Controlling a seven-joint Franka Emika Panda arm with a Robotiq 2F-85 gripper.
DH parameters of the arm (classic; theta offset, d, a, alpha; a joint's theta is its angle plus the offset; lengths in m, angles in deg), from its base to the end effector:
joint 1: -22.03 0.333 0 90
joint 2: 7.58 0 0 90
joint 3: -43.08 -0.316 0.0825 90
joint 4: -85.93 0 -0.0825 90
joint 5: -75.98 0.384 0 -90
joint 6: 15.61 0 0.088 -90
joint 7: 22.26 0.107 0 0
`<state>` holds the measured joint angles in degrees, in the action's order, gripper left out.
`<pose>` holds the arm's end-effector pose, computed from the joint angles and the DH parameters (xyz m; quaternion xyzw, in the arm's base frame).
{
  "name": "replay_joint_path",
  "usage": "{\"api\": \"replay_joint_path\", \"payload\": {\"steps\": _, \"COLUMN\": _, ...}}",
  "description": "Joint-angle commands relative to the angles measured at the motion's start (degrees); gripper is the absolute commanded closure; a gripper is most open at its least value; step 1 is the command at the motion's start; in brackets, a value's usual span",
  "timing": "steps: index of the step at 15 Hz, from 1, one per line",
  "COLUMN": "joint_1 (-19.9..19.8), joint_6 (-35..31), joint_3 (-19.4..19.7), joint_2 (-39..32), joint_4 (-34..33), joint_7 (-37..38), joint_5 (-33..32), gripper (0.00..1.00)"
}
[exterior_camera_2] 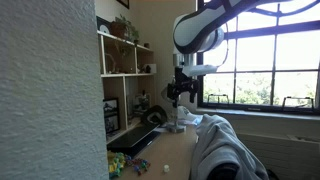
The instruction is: Twist the knob on the lamp.
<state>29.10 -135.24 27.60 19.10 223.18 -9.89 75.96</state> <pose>0.3913 0.1709 0.4955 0.9925 0.0790 0.0858 0.0370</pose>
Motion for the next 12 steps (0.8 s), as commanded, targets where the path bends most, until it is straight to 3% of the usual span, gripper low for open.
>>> {"api": "replay_joint_path", "payload": {"steps": 1, "joint_1": 0.83, "joint_6": 0.16, "joint_3": 0.68, "joint_2": -0.13, "joint_4": -0.14, "joint_7": 0.34, "joint_5": -0.42, "gripper": 0.00}}
{"api": "replay_joint_path", "payload": {"steps": 8, "joint_1": -0.03, "joint_6": -0.45, "joint_3": 0.99, "joint_2": -0.31, "joint_4": -1.42, "joint_7": -0.58, "joint_5": -2.85, "gripper": 0.00}}
{"api": "replay_joint_path", "payload": {"steps": 12, "joint_1": -1.00, "joint_6": -2.26, "joint_3": 4.27, "joint_2": -1.67, "joint_4": -6.33, "joint_7": -5.20, "joint_5": -6.94, "gripper": 0.00}}
